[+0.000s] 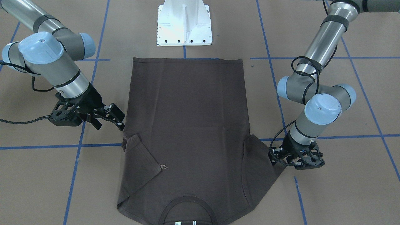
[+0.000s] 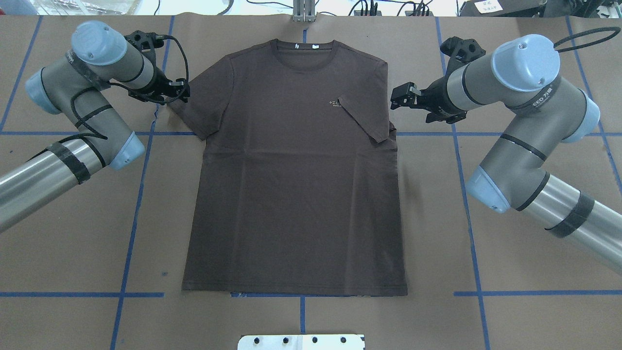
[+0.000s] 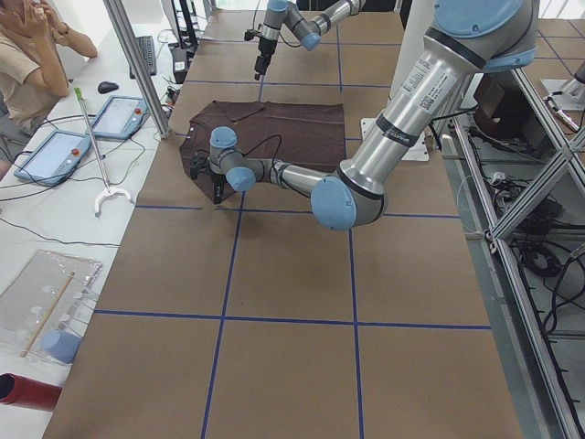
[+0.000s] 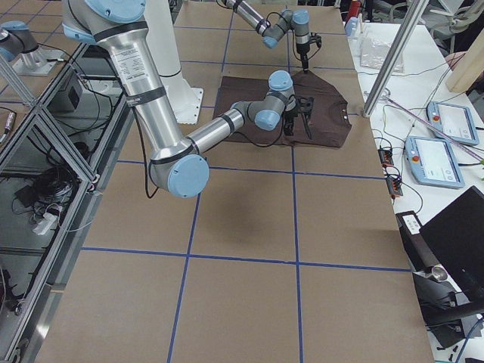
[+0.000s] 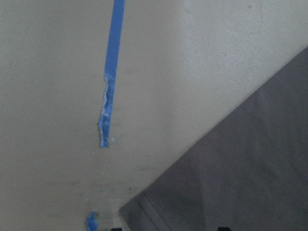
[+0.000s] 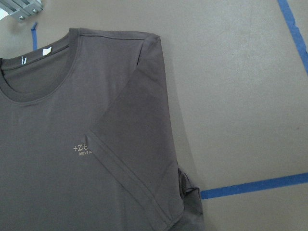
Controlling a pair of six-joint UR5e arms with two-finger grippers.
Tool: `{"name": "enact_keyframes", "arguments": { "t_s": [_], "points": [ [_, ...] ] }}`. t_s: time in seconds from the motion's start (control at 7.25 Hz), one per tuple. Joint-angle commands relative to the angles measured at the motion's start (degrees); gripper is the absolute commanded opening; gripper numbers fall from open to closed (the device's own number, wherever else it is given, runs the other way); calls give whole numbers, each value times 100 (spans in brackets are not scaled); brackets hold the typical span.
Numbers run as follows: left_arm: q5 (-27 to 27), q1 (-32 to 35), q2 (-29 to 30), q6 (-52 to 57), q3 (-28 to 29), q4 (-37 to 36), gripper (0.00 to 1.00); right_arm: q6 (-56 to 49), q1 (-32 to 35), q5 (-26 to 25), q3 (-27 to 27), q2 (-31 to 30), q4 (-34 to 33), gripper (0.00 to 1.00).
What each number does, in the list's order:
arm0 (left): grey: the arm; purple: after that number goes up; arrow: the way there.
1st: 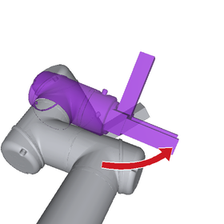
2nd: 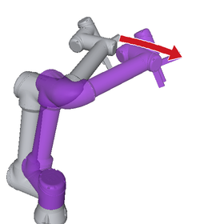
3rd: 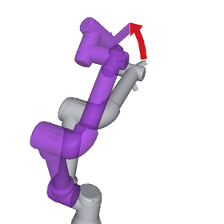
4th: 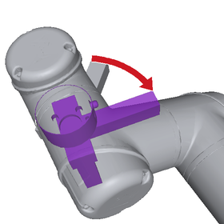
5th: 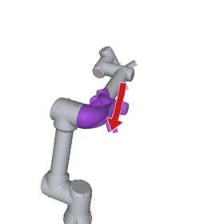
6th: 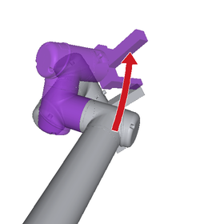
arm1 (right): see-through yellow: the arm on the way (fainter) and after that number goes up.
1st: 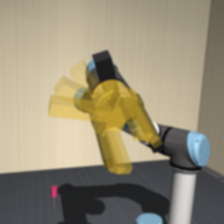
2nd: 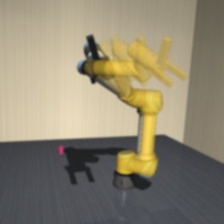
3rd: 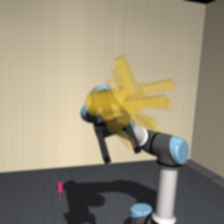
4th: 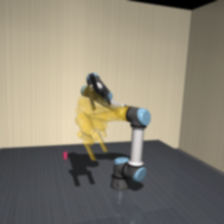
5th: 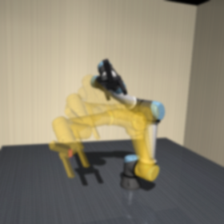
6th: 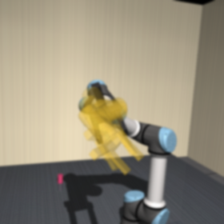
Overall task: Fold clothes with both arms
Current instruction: 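Reach the left gripper to the other sleeve while the right gripper holds back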
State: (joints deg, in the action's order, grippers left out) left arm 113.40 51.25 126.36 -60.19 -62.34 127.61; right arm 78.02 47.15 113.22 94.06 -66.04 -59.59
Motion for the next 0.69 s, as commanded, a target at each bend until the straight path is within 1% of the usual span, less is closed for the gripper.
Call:
{"name": "enact_keyframes", "arguments": {
  "t_s": [0.0, 0.14, 0.41, 0.55],
  "points": [
    [-38, -1, 12, 16, 55, 53, 64, -6, -4, -2, -20, 4, 9, 100],
    [-38, -1, 3, 16, 125, 184, 63, -6, -4, -2, -11, 13, 0, 100],
    [-38, 0, 3, 16, 178, 194, 25, 3, -4, -2, -20, 13, 9, 100],
    [-29, -1, 29, 33, 161, 203, 0, -6, -4, -2, -20, 13, 0, 100]
  ]
}}
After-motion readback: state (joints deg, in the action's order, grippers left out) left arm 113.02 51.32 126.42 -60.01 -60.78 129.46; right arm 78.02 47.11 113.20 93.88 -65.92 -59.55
